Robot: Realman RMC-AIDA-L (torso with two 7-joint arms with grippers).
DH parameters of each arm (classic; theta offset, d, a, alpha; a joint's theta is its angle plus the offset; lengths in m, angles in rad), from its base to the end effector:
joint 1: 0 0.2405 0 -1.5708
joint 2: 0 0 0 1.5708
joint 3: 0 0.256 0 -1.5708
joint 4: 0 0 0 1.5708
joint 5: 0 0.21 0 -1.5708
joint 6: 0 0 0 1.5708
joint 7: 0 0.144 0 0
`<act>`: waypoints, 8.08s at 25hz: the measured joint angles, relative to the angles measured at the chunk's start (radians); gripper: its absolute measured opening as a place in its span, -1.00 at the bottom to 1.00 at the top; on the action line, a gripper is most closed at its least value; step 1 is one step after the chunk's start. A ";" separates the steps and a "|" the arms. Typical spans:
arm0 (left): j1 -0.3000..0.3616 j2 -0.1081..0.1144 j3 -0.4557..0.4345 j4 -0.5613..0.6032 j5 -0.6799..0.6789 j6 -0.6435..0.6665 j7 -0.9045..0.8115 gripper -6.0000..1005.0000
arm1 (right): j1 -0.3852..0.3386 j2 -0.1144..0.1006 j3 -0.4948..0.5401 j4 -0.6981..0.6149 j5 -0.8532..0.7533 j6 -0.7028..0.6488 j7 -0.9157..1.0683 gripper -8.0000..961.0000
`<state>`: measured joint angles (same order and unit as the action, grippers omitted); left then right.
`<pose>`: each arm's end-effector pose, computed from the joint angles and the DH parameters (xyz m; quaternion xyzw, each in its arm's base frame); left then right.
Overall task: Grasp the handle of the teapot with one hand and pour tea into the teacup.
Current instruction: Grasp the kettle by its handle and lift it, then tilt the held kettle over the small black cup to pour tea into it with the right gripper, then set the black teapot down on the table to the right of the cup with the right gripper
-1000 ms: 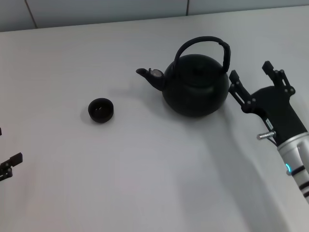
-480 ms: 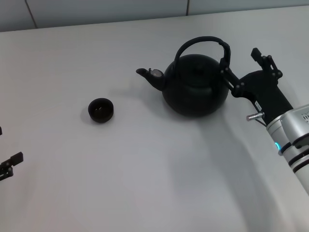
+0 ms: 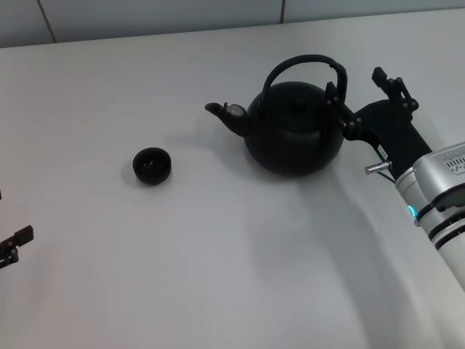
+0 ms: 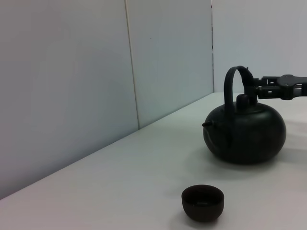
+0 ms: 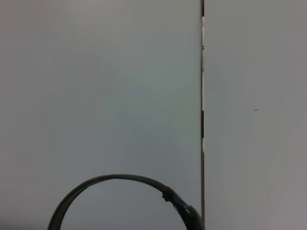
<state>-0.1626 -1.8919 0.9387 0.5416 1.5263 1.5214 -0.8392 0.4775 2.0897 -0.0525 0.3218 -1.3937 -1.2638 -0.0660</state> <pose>-0.3672 0.2423 0.0579 -0.9234 -0.1205 -0.2142 0.2948 0.2999 0.3037 -0.0653 -0.7261 0.2253 0.2927 0.5799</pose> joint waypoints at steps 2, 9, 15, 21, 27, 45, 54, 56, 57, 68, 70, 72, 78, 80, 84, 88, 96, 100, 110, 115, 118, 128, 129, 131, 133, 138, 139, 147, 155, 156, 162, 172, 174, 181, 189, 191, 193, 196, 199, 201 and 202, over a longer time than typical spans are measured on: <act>0.000 0.000 0.000 0.000 -0.001 0.000 0.000 0.58 | 0.001 0.001 0.005 0.000 0.001 0.001 0.000 0.64; 0.003 0.001 -0.001 0.000 -0.004 0.000 0.001 0.58 | 0.001 0.001 0.016 -0.007 -0.002 0.002 0.025 0.59; 0.003 0.000 -0.003 -0.001 -0.005 0.000 0.010 0.58 | 0.007 0.001 0.009 -0.014 -0.007 0.005 0.033 0.39; 0.003 -0.002 -0.012 0.000 -0.003 0.001 0.011 0.58 | 0.013 0.001 0.013 -0.014 -0.008 0.014 0.035 -0.08; 0.003 -0.003 -0.017 0.000 0.001 0.000 0.012 0.58 | 0.014 0.001 0.016 -0.026 -0.009 0.015 0.064 -0.54; 0.012 -0.009 -0.017 0.000 0.001 0.003 0.013 0.57 | 0.149 -0.007 0.000 -0.235 -0.190 0.052 0.310 -0.85; 0.009 -0.011 -0.017 -0.001 -0.003 0.003 0.024 0.57 | 0.292 -0.011 -0.012 -0.393 -0.359 0.148 0.492 -0.85; 0.006 -0.012 -0.017 -0.001 -0.003 0.004 0.024 0.57 | 0.318 -0.012 -0.035 -0.396 -0.365 0.171 0.496 -0.85; 0.005 -0.012 -0.017 -0.001 -0.003 0.004 0.025 0.57 | 0.330 -0.012 -0.050 -0.398 -0.366 0.182 0.496 -0.85; -0.018 -0.023 -0.017 0.002 -0.001 0.003 0.025 0.56 | 0.402 -0.013 -0.222 -0.417 -0.367 0.250 0.499 -0.85; -0.022 -0.024 -0.017 0.002 -0.001 0.002 0.025 0.56 | 0.408 -0.013 -0.260 -0.423 -0.367 0.258 0.499 -0.85; -0.025 -0.026 -0.017 0.002 -0.002 0.001 0.025 0.56 | 0.413 -0.013 -0.288 -0.432 -0.367 0.260 0.499 -0.85; -0.033 -0.027 -0.017 0.001 -0.005 0.000 0.025 0.56 | 0.417 -0.012 -0.346 -0.470 -0.367 0.260 0.489 -0.85; -0.034 -0.027 -0.017 0.001 -0.005 -0.001 0.025 0.56 | 0.417 -0.011 -0.355 -0.478 -0.367 0.259 0.488 -0.85; -0.036 -0.028 -0.019 0.000 -0.005 -0.001 0.024 0.56 | 0.415 -0.010 -0.366 -0.491 -0.367 0.253 0.463 -0.85; -0.037 -0.032 -0.026 0.000 -0.004 -0.001 0.022 0.56 | 0.414 -0.009 -0.367 -0.491 -0.366 0.246 0.416 -0.85; -0.039 -0.036 -0.028 0.000 -0.005 -0.003 0.022 0.56 | 0.413 -0.006 -0.376 -0.484 -0.365 0.219 0.358 -0.85; -0.038 -0.036 -0.028 0.001 -0.005 -0.003 0.022 0.56 | 0.416 -0.005 -0.380 -0.479 -0.366 0.218 0.334 -0.85; -0.040 -0.041 -0.028 0.002 -0.005 -0.003 0.020 0.56 | 0.424 -0.004 -0.380 -0.477 -0.368 0.213 0.293 -0.85; -0.044 -0.045 -0.028 0.002 -0.005 -0.003 0.020 0.56 | 0.429 -0.002 -0.380 -0.469 -0.368 0.213 0.260 -0.85; -0.047 -0.045 -0.028 0.002 -0.005 -0.003 0.020 0.56 | 0.434 -0.002 -0.380 -0.456 -0.368 0.217 0.234 -0.85; -0.058 -0.047 -0.038 0.001 -0.002 -0.004 0.020 0.56 | 0.437 -0.002 -0.380 -0.445 -0.368 0.218 0.188 -0.85; -0.058 -0.047 -0.038 0.001 -0.002 -0.004 0.020 0.56 | 0.437 -0.002 -0.380 -0.444 -0.368 0.219 0.182 -0.85; -0.062 -0.047 -0.040 0.001 -0.001 -0.004 0.019 0.56 | 0.437 -0.002 -0.380 -0.443 -0.367 0.219 0.177 -0.85; -0.064 -0.047 -0.040 0.001 -0.001 -0.004 0.019 0.56 | 0.437 -0.002 -0.378 -0.440 -0.363 0.219 0.181 -0.85; -0.064 -0.047 -0.040 0.001 -0.002 -0.004 0.018 0.56 | 0.425 -0.005 -0.367 -0.441 -0.355 0.202 0.271 -0.85; -0.064 -0.047 -0.040 0.001 -0.002 -0.004 0.018 0.56 | 0.425 -0.005 -0.367 -0.441 -0.355 0.202 0.271 -0.85; -0.064 -0.047 -0.052 0.001 -0.001 -0.004 0.014 0.56 | 0.376 -0.008 -0.364 -0.459 -0.315 0.167 0.452 -0.85; -0.064 -0.048 -0.052 0.001 0.000 -0.004 0.015 0.56 | 0.288 -0.010 -0.361 -0.484 -0.170 0.113 0.638 -0.85; -0.064 -0.050 -0.052 0.001 0.000 -0.004 0.017 0.56 | 0.272 -0.010 -0.361 -0.485 -0.150 0.104 0.650 -0.85; -0.065 -0.051 -0.052 0.001 0.000 -0.004 0.019 0.56 | 0.199 -0.007 -0.362 -0.476 -0.095 0.091 0.657 -0.85; -0.074 -0.054 -0.050 0.001 0.001 -0.011 0.020 0.56 | 0.127 -0.005 -0.362 -0.454 -0.055 0.086 0.643 -0.85; -0.074 -0.054 -0.049 0.001 0.001 -0.011 0.020 0.56 | 0.120 -0.005 -0.361 -0.443 -0.055 0.091 0.633 -0.85; -0.077 -0.058 -0.046 0.001 0.002 -0.013 0.022 0.56 | 0.109 -0.004 -0.316 -0.385 -0.053 0.103 0.513 -0.85; -0.077 -0.059 -0.046 0.001 0.002 -0.014 0.020 0.56 | 0.097 -0.004 -0.298 -0.373 -0.052 0.106 0.478 -0.85; -0.077 -0.060 -0.046 0.001 0.002 -0.014 0.019 0.56 | 0.096 -0.003 -0.298 -0.369 -0.052 0.111 0.478 -0.85; -0.077 -0.061 -0.046 0.001 0.002 -0.014 0.018 0.56 | 0.097 -0.003 -0.297 -0.362 -0.052 0.122 0.478 -0.85; -0.075 -0.061 -0.048 0.001 0.002 -0.013 0.016 0.56 | 0.098 -0.004 -0.297 -0.357 -0.052 0.130 0.483 -0.85; -0.073 -0.061 -0.050 0.001 0.002 -0.013 0.016 0.56 | 0.094 -0.003 -0.284 -0.350 -0.052 0.128 0.489 -0.85; -0.072 -0.062 -0.051 0.001 0.002 -0.012 0.016 0.56 | 0.091 -0.004 -0.275 -0.345 -0.052 0.124 0.490 -0.85; -0.071 -0.062 -0.051 0.002 0.002 -0.011 0.016 0.56 | 0.090 -0.003 -0.274 -0.343 -0.052 0.123 0.490 -0.77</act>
<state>-0.2338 -1.9539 0.8881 0.5431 1.5278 1.5103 -0.8232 0.5679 2.0863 -0.3269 -0.0208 -1.4460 -1.1413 0.4240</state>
